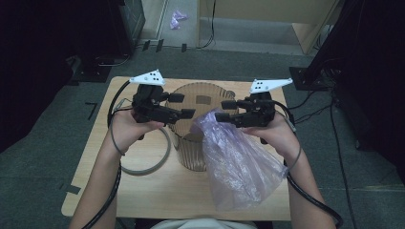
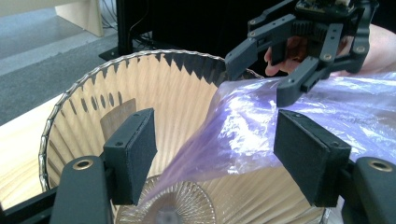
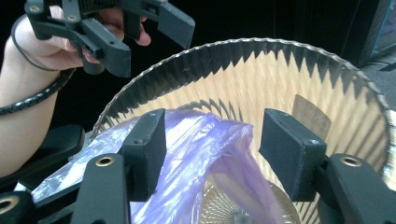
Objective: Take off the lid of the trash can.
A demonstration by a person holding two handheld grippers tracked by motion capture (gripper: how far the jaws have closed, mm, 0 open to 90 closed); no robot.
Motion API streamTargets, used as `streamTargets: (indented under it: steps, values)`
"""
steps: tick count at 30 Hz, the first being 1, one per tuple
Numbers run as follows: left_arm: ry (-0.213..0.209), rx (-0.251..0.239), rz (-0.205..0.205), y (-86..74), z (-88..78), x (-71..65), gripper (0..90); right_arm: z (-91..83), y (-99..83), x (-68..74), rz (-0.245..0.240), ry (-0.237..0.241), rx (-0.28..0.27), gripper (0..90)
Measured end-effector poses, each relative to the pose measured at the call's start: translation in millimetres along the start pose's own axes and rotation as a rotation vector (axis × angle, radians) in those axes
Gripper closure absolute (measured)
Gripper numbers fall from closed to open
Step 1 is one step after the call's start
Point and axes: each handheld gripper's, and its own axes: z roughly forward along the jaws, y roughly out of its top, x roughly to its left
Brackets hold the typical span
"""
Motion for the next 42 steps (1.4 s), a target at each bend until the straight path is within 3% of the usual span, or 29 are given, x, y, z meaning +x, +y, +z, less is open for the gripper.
streamTargets:
  steps: [7,10,14,19,22,29,35,42]
  values:
    - [-0.016,-0.012,0.001,-1.3,0.2,-1.7,29.6,-12.2,1.4,0.7,0.01,0.052,-0.05,42.5]
    - [-0.038,-0.031,-0.02,-2.7,-1.9,-0.9,31.2,-16.2,0.6,2.3,0.006,0.065,-0.053,41.5]
    - [-0.048,-0.009,-0.03,-5.9,0.8,-2.2,31.4,-23.8,-2.1,1.4,0.019,0.086,-0.072,44.0]
    - [-0.059,0.007,-0.038,-7.5,3.3,-5.1,31.3,-30.0,-8.0,6.5,-0.023,0.114,-0.051,49.3]
    - [-0.07,0.015,-0.049,-8.1,4.0,-7.8,31.2,-31.2,-10.9,9.6,-0.05,0.13,-0.049,47.2]
    - [-0.094,0.029,-0.047,-10.4,5.8,-15.5,31.2,-30.7,-14.9,11.3,-0.019,0.167,-0.03,43.9]
    - [-0.103,0.037,-0.032,-10.7,5.5,-18.1,31.3,-23.8,-20.1,14.5,-0.04,0.211,0.022,43.4]
    - [-0.112,0.045,-0.025,-11.1,4.9,-19.6,33.6,-16.5,-23.6,16.9,-0.059,0.223,0.066,46.3]
